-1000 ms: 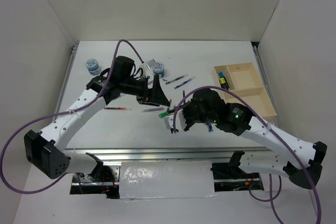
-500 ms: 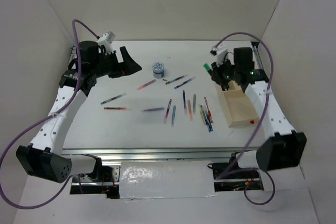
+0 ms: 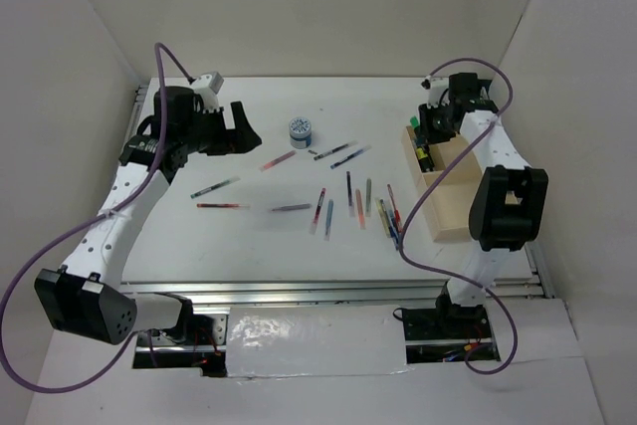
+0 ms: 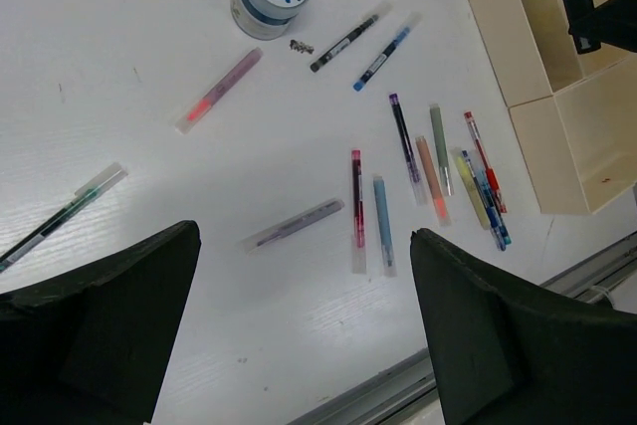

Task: Sort the stationery into containers
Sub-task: Place the pen in the storage box.

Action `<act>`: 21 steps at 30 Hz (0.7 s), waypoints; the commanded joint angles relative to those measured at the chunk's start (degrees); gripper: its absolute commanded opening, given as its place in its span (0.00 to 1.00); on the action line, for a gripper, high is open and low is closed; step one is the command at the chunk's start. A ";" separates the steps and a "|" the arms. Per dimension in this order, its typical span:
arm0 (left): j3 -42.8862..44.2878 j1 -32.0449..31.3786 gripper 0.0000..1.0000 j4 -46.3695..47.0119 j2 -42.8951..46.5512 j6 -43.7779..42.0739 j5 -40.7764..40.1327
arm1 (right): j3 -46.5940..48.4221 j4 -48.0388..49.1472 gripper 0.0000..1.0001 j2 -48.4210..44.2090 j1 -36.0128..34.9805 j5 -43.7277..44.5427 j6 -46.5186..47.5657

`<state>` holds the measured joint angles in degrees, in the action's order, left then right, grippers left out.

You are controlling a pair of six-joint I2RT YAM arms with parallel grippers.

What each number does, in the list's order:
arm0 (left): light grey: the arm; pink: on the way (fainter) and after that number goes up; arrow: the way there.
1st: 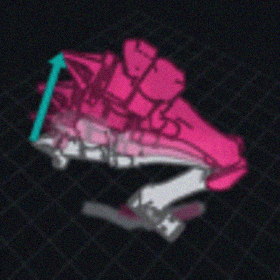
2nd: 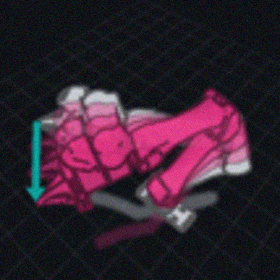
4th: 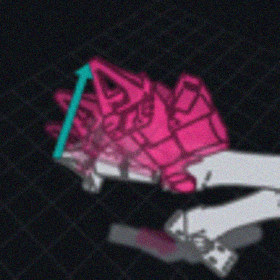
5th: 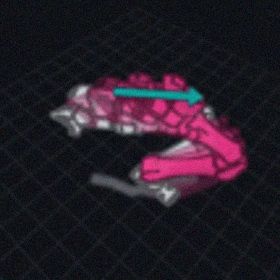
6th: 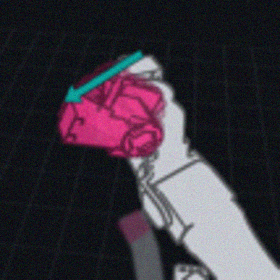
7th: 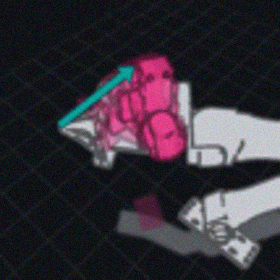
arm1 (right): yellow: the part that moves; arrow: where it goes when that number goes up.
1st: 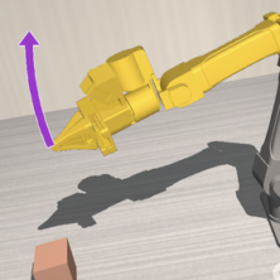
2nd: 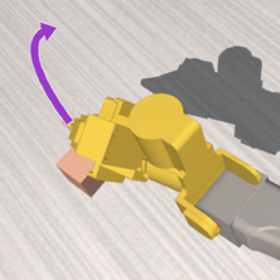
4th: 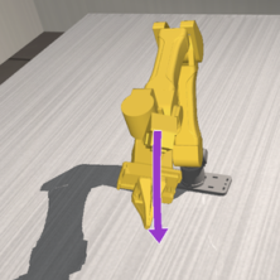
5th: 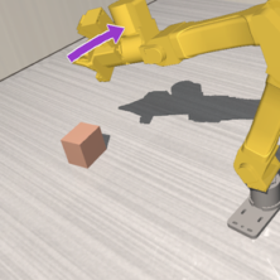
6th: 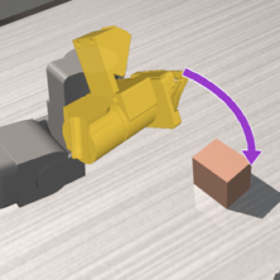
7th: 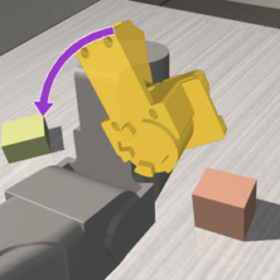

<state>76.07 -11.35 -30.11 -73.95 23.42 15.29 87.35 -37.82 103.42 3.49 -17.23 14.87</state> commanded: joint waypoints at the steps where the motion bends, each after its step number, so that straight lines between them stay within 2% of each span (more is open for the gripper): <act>1: 0.04 -0.51 0.99 0.58 0.65 -4.69 -1.84 | 2.83 1.87 0.00 1.52 0.47 4.48 -0.55; 6: -0.92 -0.42 0.99 1.10 0.65 -6.46 -1.31 | 1.33 2.84 0.01 3.37 0.91 6.51 0.51; 9: -1.89 -0.95 0.98 2.16 0.48 -6.37 -2.63 | 1.50 2.23 0.09 4.59 1.17 7.13 0.51; 13: -1.02 -1.48 0.92 1.28 -1.54 -6.46 -5.88 | 2.47 1.79 0.15 6.53 2.31 6.77 -0.63; 15: -1.10 -1.56 0.92 1.19 -1.98 -6.98 -6.59 | 2.91 1.70 0.18 7.06 2.49 7.30 -0.99; 16: -1.02 -1.57 0.92 1.19 -2.25 -7.42 -6.85 | 3.26 1.61 0.21 7.15 2.58 7.30 -0.90; 17: -1.01 -1.65 0.93 1.28 -2.34 -7.86 -7.20 | 3.35 1.53 0.31 7.41 2.40 7.48 -0.99; 18: -1.19 -1.65 0.93 1.45 -2.77 -8.65 -7.55 | 3.44 1.44 0.36 7.50 2.23 7.57 -0.99; 21: -0.40 -1.92 0.96 1.63 -4.17 -10.40 -8.43 | 3.70 1.26 0.45 7.41 1.88 7.74 -1.34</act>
<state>74.24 -12.93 -30.00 -77.10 16.21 8.60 87.79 -37.26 111.20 5.67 -10.00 14.09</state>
